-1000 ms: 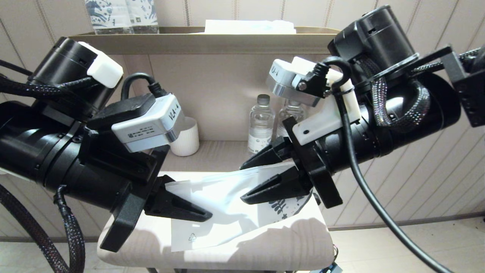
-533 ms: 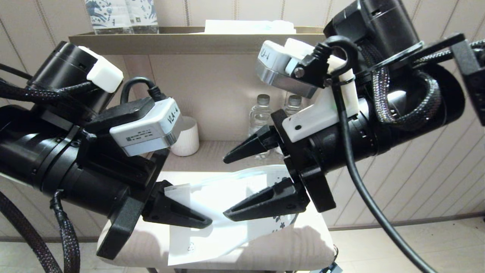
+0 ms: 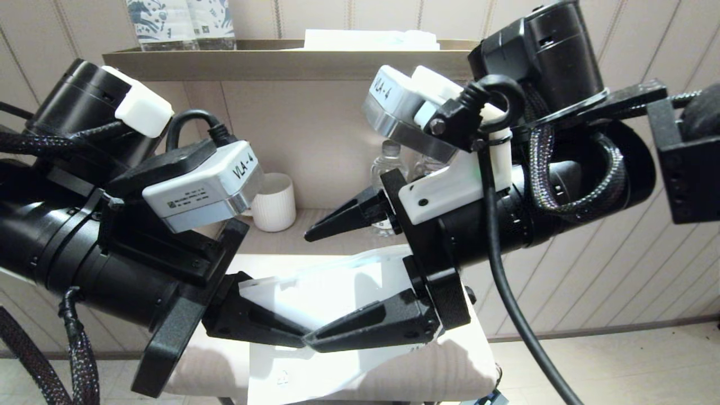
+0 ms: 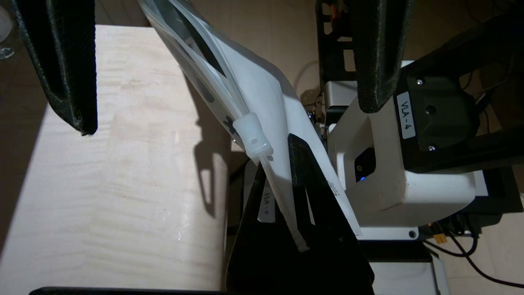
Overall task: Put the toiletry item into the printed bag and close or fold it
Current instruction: Close the strorage bag and place it on the desk
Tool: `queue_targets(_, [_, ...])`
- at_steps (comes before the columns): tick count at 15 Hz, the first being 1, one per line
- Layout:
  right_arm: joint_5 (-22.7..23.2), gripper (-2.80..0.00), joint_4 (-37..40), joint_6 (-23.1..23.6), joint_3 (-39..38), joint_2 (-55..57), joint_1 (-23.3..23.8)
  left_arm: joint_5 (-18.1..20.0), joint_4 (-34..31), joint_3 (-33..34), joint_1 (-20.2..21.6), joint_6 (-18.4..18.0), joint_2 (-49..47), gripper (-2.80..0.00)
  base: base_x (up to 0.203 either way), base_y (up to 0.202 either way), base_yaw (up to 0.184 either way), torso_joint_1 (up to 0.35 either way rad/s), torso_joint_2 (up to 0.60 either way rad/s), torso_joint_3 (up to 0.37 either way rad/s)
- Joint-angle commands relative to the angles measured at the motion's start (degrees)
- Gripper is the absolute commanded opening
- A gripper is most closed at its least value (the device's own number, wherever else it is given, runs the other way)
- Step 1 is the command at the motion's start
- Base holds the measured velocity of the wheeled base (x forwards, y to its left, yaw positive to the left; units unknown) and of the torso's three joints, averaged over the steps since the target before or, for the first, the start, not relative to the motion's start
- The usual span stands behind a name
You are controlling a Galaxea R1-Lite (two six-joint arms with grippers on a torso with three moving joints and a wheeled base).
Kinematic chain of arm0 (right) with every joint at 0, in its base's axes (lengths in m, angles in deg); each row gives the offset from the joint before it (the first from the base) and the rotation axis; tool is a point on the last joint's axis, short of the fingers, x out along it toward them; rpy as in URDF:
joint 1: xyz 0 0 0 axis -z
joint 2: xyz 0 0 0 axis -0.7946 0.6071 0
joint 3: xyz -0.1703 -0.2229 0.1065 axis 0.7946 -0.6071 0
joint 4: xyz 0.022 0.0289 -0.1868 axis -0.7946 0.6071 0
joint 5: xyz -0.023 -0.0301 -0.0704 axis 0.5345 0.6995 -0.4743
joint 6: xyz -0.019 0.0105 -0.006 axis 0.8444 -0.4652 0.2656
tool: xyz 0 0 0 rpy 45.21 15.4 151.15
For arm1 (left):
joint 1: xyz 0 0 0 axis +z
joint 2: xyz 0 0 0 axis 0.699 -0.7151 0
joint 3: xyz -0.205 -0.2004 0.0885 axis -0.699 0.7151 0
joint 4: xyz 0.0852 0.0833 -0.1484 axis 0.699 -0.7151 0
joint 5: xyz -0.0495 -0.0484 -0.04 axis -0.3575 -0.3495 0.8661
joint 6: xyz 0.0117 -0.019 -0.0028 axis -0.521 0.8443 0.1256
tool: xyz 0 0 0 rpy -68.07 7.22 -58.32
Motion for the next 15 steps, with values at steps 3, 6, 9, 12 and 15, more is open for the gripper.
queue_targets(3, [0.37,0.0,-0.07,0.07,-0.26,-1.2,-1.87,0.48,2.92,1.86,-0.75,0.14,0.07,-2.8,0.0,0.0,0.0,0.0,0.0,0.0])
queue_targets(6, [0.81,0.0,-0.15,-0.19,0.53,-0.42,-2.13,0.55,2.94,1.86,-0.75,0.42,0.3,-2.8,0.0,0.0,0.0,0.0,0.0,0.0])
queue_targets(9, [0.9,0.0,-0.15,-0.19,0.88,-0.24,-2.05,0.55,2.94,1.42,-0.74,0.51,0.21,-2.8,0.0,0.0,0.0,0.0,0.0,0.0])
queue_targets(12, [2.61,0.0,-0.15,-1.37,1.68,0.64,-2.05,1.21,3.07,1.07,-0.83,2.35,-0.05,-2.8,0.0,0.0,0.0,0.0,0.0,0.0])
queue_targets(15, [2.9,0.0,-0.15,-1.42,1.57,0.55,-1.96,1.34,3.21,0.81,-0.83,2.35,-0.31,-2.8,0.0,0.0,0.0,0.0,0.0,0.0])
